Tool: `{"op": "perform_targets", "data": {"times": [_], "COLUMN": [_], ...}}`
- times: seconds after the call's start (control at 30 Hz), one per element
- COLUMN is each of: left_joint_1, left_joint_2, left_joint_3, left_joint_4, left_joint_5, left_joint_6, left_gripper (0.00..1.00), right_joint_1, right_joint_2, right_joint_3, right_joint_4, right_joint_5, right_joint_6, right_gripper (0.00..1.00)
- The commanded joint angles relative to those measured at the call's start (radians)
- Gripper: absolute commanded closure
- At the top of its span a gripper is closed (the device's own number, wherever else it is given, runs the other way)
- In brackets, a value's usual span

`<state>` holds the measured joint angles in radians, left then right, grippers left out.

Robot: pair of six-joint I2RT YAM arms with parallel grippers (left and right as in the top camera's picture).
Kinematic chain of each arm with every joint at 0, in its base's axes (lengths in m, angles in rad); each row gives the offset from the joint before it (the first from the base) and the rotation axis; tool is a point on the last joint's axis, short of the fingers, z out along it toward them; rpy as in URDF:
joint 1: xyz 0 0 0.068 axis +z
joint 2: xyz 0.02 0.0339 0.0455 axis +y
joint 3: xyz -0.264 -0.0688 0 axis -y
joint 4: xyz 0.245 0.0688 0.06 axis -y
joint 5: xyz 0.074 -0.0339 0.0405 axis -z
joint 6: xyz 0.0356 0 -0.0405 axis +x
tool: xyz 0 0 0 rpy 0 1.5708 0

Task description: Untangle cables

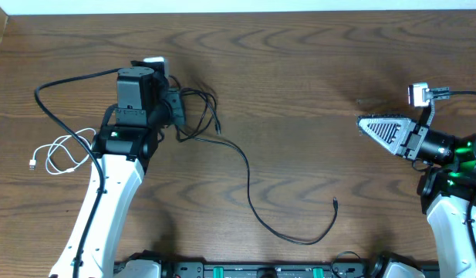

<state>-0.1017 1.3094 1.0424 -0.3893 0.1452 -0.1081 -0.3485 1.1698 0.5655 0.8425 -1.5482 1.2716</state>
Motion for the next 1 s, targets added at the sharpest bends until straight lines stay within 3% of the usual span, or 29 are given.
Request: {"op": "perform_targets", "data": {"times": [0.0,0.23,0.37,0.6,0.77,0.87,0.97], "left_joint_1": [-0.001,-0.050,-0.105,-0.146,-0.146,-0.147,-0.147], "left_joint_2": [0.002,0.002,0.002,0.002,0.002,0.002,0.002], "left_joint_3": [0.009,0.009,0.009,0.009,0.009,0.009,0.009], "left_joint_4": [0.038,0.202,0.357,0.519,0.550,0.591,0.609], "left_joint_5": [0.275,0.594,0.633,0.632,0.632,0.632,0.633], "left_joint_6": [-0.003,-0.010,-0.119,-0.191,-0.247,-0.340,-0.423], "left_gripper": [0.93,0.93,0.93,0.93,0.92,0.92,0.93], "right_joint_1": [-0.003,0.076,0.167,0.224,0.227,0.233,0.257], "right_joint_2": [-0.006,-0.006,-0.006,-0.006,-0.006,-0.006,-0.006], "right_joint_3": [0.010,0.009,0.009,0.009,0.009,0.009,0.009], "right_joint_4": [0.002,0.002,-0.024,-0.246,-0.585,-0.800,-0.851], "right_joint_5": [-0.013,0.053,0.119,0.227,0.386,0.577,0.645], "right_joint_6": [-0.013,-0.067,-0.198,-0.381,-0.552,-0.605,-0.654], "right_gripper": [0.52,0.26,0.01,0.01,0.01,0.01,0.01]}}
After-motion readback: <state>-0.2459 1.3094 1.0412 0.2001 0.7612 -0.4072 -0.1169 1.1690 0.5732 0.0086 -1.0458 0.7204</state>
